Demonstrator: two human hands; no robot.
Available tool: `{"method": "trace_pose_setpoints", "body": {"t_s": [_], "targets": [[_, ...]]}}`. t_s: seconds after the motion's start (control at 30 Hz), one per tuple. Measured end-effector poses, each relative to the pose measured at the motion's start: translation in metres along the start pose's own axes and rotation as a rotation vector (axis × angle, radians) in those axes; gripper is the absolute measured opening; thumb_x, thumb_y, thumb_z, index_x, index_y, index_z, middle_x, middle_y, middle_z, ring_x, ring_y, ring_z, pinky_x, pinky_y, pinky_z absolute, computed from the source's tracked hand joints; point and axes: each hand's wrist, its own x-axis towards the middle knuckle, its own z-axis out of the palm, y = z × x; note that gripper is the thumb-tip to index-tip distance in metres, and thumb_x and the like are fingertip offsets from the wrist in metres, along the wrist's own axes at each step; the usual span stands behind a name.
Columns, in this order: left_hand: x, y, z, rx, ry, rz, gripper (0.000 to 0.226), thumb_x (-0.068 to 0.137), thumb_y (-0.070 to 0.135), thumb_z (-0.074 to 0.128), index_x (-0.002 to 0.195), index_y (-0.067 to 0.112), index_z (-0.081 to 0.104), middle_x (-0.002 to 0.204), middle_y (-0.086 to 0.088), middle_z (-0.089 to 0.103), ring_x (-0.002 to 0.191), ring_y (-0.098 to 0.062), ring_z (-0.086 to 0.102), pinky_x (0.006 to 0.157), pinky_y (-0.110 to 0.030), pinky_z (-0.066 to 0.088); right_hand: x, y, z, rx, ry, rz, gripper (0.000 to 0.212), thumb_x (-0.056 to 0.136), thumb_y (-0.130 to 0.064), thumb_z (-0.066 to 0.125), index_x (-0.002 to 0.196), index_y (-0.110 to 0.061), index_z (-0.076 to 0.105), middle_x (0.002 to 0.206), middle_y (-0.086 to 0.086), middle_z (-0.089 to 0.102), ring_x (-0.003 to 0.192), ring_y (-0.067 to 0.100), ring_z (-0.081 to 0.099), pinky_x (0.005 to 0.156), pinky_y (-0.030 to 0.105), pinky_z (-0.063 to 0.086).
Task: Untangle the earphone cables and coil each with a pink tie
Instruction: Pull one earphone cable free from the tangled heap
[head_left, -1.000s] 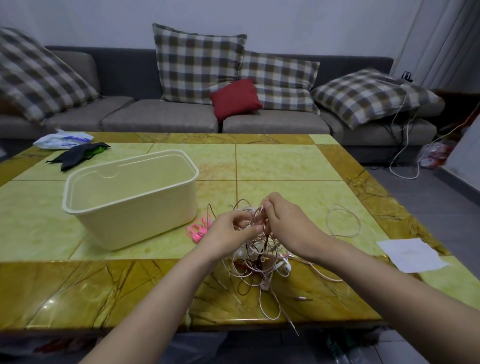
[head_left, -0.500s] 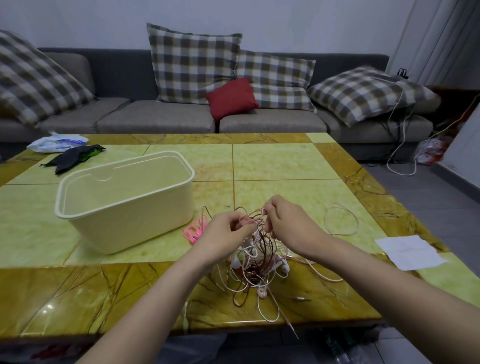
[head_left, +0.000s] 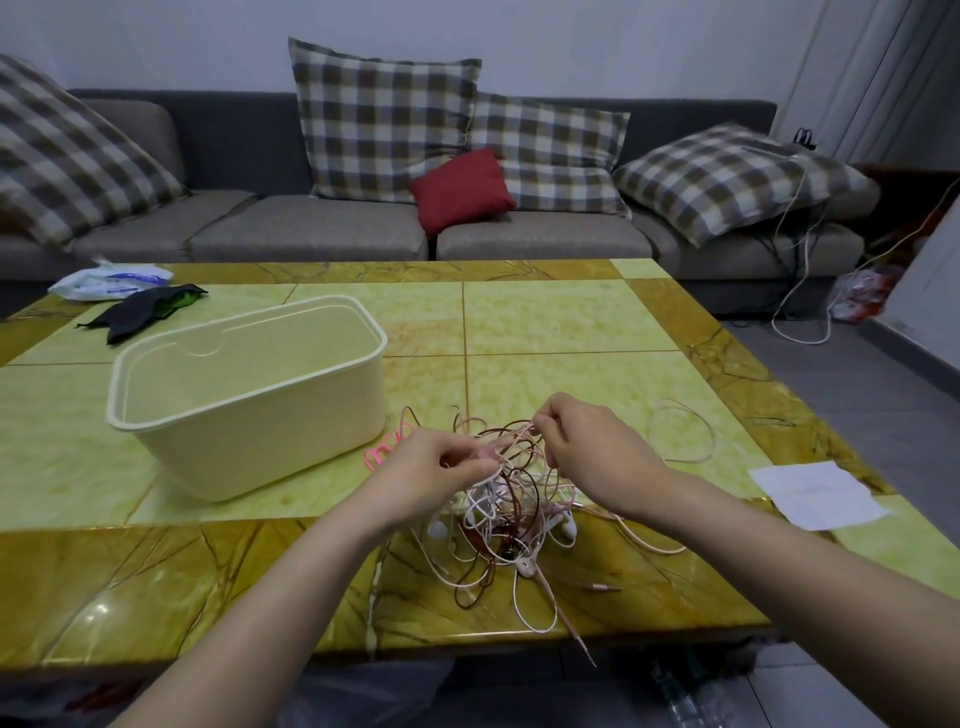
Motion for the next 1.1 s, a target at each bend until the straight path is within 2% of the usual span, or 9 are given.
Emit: {"method": "trace_pose_setpoints", "body": {"t_s": [0.07,0.17,0.37,0.47,0.6,0.7,0.8,0.93,1.1], "targets": [[0.001,0.001,-0.001,-0.027,-0.02,-0.048,0.04,0.091,0.048,0.047,0.086,0.019,0.075,0.065,0.0,0.06,0.064,-0.015,0.044,0.066,-0.025,0.04,0.001,0.0,-0.001,-0.002,-0.025,0.011,0.024,0.101,-0.026,0.032,0.099,-0.014,0.052,0.087,0.001,0.062,0.079,0.021,0.059,0.066,0.032,0.043],[0.006,0.0,-0.003,-0.054,0.03,-0.064,0.044,0.092,0.048,0.045,0.086,0.014,0.074,0.074,-0.002,0.067,0.075,-0.016,0.046,0.071,-0.028,0.04,0.003,-0.002,-0.002,0.004,-0.072,0.015,0.025,0.102,-0.026,0.032,0.099,-0.013,0.053,0.087,0.002,0.06,0.081,0.022,0.059,0.069,0.033,0.045],[0.013,0.001,-0.001,0.087,0.32,-0.059,0.005,0.093,0.016,0.053,0.097,0.019,0.055,0.101,-0.006,0.058,0.091,-0.02,0.055,0.082,-0.038,0.047,0.002,-0.005,-0.001,0.06,-0.103,0.019,0.021,0.101,-0.023,0.034,0.092,-0.014,0.051,0.083,-0.001,0.057,0.077,0.02,0.055,0.07,0.033,0.045],[0.008,0.01,0.002,0.093,0.477,0.106,0.021,0.086,0.004,0.052,0.084,0.025,0.054,0.094,0.001,0.056,0.081,-0.011,0.052,0.074,-0.026,0.045,0.0,-0.005,-0.001,0.073,-0.1,0.018,0.019,0.101,-0.019,0.033,0.092,-0.014,0.049,0.082,-0.002,0.055,0.073,0.015,0.051,0.067,0.03,0.041],[0.001,0.018,0.015,0.089,0.381,0.143,0.006,0.082,0.021,0.061,0.076,0.023,0.059,0.081,0.003,0.06,0.071,-0.01,0.055,0.067,-0.029,0.047,-0.002,-0.006,-0.002,0.098,-0.07,0.005,0.021,0.101,-0.02,0.032,0.086,-0.014,0.046,0.083,0.004,0.058,0.074,0.022,0.054,0.069,0.036,0.044],[0.003,0.014,0.024,0.099,0.309,0.107,0.014,0.078,0.032,0.071,0.071,0.025,0.06,0.071,0.004,0.064,0.066,-0.009,0.059,0.065,-0.029,0.048,-0.004,-0.007,-0.003,0.112,-0.075,-0.01,0.022,0.101,-0.023,0.032,0.086,-0.015,0.046,0.084,0.003,0.057,0.077,0.022,0.053,0.068,0.034,0.042],[0.003,0.013,0.025,0.071,0.28,0.102,0.014,0.081,0.026,0.071,0.07,0.022,0.063,0.067,0.003,0.067,0.064,-0.008,0.062,0.064,-0.024,0.05,-0.005,-0.008,-0.004,0.107,-0.077,-0.023,0.022,0.101,-0.025,0.032,0.089,-0.015,0.047,0.085,0.005,0.058,0.078,0.023,0.055,0.07,0.036,0.044],[0.0,0.014,0.017,-0.138,0.223,0.058,0.011,0.083,0.021,0.07,0.08,0.011,0.07,0.075,-0.005,0.07,0.071,-0.015,0.065,0.07,-0.027,0.053,-0.005,-0.009,-0.006,0.111,-0.05,-0.014,0.027,0.101,-0.027,0.032,0.087,-0.014,0.051,0.086,0.008,0.063,0.078,0.024,0.058,0.071,0.038,0.046],[-0.002,0.015,0.011,-0.27,0.252,0.048,0.006,0.08,0.009,0.071,0.076,0.007,0.067,0.073,-0.009,0.07,0.067,-0.013,0.067,0.068,-0.024,0.055,-0.008,-0.019,-0.009,0.294,-0.119,-0.061,0.03,0.098,-0.033,0.042,0.089,-0.013,0.062,0.068,-0.006,0.062,0.06,0.007,0.055,0.06,0.024,0.043]]}}
